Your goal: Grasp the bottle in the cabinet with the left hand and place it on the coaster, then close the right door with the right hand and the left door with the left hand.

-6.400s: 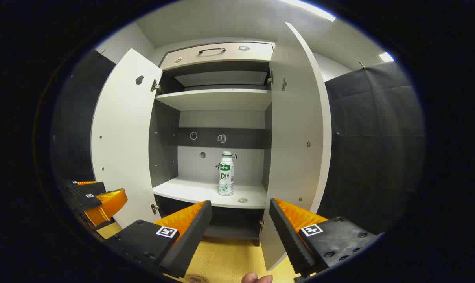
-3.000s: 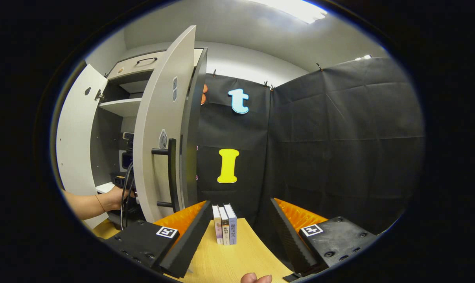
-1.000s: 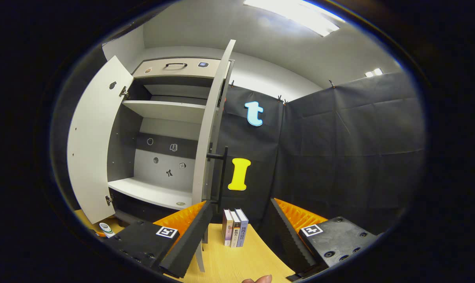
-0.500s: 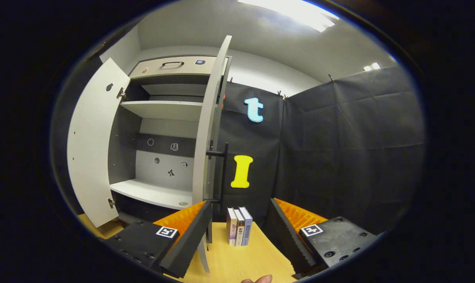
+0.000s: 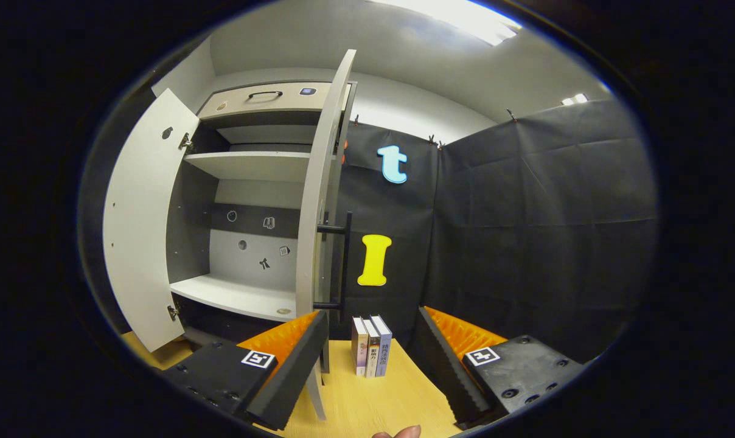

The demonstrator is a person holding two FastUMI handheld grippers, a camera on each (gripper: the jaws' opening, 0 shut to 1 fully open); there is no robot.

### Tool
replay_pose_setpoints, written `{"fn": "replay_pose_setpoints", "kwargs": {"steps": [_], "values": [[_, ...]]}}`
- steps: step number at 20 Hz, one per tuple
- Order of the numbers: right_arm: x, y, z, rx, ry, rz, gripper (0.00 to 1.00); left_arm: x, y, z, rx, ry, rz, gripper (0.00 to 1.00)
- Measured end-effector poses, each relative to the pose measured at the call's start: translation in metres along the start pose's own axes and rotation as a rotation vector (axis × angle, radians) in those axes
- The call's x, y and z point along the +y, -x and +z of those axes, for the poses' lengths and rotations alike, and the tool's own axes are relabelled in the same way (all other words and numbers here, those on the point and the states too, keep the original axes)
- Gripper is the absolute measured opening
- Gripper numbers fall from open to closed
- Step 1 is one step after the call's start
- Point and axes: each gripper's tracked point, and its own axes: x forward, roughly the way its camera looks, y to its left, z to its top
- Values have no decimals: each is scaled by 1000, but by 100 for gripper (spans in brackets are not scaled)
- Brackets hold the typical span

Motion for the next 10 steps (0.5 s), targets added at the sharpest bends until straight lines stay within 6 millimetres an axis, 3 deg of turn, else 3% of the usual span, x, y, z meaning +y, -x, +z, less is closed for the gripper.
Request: {"fn": "replay_pose_setpoints", "kwargs": {"steps": [6,10], "values": [[-6,0,-5,24,-28,-21,97,2,5,-12,52,9,3,89],[-9,-1,-9,45,-48,-30,97,3,22,-23,110,29,1,93]]}}
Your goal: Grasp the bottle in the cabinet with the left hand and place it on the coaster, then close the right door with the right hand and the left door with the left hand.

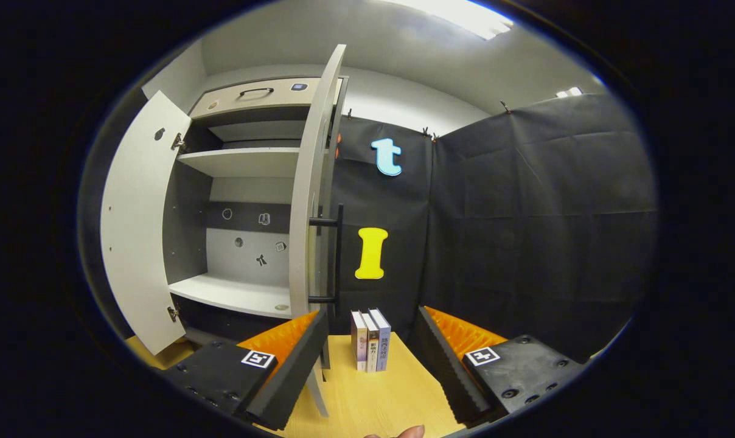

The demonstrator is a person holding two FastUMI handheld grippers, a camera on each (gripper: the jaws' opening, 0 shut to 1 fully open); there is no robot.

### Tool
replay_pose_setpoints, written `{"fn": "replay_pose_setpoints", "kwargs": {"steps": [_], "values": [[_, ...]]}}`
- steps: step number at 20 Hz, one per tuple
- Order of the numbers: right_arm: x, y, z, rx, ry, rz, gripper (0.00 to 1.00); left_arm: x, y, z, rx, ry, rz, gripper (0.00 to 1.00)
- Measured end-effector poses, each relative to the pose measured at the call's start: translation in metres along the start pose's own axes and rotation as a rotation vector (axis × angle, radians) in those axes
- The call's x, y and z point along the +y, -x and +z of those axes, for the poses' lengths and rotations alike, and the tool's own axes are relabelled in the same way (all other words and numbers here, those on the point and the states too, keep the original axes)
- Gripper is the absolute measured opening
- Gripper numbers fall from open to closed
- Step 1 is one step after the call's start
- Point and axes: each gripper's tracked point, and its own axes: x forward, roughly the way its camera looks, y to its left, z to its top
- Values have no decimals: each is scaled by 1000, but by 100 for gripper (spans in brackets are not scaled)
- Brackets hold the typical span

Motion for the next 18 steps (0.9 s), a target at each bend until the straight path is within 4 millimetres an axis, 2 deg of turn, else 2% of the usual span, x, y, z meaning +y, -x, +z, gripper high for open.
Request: {"fn": "replay_pose_setpoints", "kwargs": {"steps": [3,6,11,14,15,18], "values": [[-5,-5,1,4,1,-17,98,1,25,6,28,5,-1,93],[-2,-11,2,9,-2,-15,97,7,57,39,5,8,7,93],[1,-22,12,16,-1,-15,97,38,98,132,-80,-5,86,93],[-7,-27,20,27,-34,-31,97,52,107,186,-110,64,103,93],[-10,-28,24,27,-54,-37,94,57,110,205,-123,91,114,93],[-15,-35,23,61,-70,-27,97,74,114,257,-176,132,159,93]]}}
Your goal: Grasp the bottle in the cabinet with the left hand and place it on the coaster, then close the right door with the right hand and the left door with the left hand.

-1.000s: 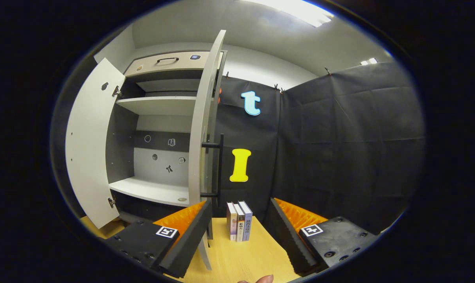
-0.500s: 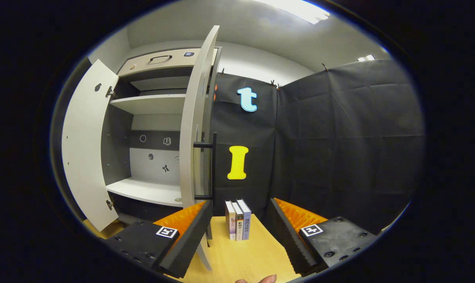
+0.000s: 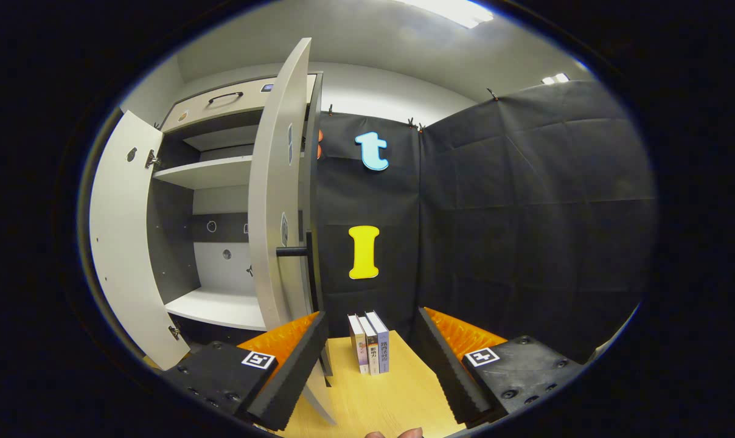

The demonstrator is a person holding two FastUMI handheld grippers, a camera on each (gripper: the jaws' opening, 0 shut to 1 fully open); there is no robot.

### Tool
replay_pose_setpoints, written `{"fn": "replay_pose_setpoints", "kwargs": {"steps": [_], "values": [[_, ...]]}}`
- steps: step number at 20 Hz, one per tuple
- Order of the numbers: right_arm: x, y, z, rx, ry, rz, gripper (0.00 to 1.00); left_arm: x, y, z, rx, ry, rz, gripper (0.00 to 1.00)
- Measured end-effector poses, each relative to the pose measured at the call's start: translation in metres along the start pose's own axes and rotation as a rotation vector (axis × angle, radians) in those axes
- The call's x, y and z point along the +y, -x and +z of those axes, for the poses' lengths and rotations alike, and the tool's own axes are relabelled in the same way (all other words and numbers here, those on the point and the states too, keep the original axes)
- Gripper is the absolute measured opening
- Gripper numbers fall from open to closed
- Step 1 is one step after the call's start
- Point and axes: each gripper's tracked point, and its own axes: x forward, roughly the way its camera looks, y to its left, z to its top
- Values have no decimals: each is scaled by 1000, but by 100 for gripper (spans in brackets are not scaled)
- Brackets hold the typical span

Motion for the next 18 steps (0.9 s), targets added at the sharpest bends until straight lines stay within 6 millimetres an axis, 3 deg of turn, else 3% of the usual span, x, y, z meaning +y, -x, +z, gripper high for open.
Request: {"fn": "replay_pose_setpoints", "kwargs": {"steps": [3,8,10,15,18], "values": [[5,-9,10,-1,-10,32,98,10,-2,41,-42,-16,23,94],[18,-19,12,18,-80,81,99,28,1,76,-69,-82,53,95],[32,-17,9,28,-95,119,98,33,4,83,-81,-90,59,95],[36,-16,11,2,-60,110,97,47,12,86,-93,-83,86,94],[60,-14,8,9,-64,152,97,53,14,87,-96,-85,94,95]]}}
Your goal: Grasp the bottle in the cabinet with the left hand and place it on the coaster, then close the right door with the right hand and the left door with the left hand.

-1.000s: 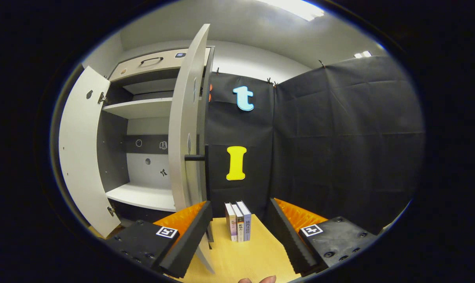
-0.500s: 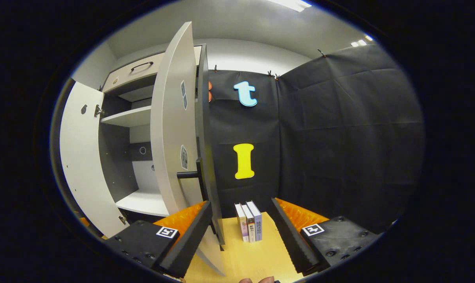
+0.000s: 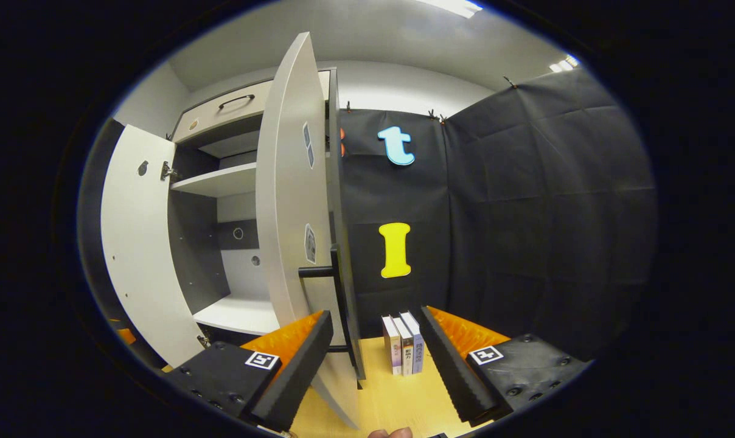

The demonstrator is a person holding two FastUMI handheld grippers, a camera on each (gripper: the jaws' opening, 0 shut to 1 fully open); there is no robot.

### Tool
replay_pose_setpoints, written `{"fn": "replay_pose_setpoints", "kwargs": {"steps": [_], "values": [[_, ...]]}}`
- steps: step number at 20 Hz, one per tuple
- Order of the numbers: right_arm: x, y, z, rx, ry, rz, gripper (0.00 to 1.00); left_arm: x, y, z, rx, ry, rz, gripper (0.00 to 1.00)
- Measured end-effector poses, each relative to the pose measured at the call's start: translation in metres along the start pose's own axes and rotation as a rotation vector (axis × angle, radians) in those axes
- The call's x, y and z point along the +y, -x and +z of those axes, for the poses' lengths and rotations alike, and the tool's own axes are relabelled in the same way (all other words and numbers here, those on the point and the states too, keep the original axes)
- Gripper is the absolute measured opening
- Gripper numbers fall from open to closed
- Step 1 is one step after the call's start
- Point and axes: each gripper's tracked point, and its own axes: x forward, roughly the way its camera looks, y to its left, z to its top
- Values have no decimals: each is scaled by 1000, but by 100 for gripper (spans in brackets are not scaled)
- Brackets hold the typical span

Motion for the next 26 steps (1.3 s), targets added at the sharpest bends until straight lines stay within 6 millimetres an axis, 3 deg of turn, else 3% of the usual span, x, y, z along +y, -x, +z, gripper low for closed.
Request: {"fn": "replay_pose_setpoints", "kwargs": {"steps": [7,15,21,26], "values": [[75,-14,-16,34,-74,148,97,17,1,2,4,15,39,95],[138,-49,-30,51,-52,244,97,42,4,1,8,19,104,95],[174,-79,-39,56,-44,291,98,63,-1,5,2,29,147,95],[191,-93,-41,43,-33,316,97,79,1,10,-6,11,185,94]]}}
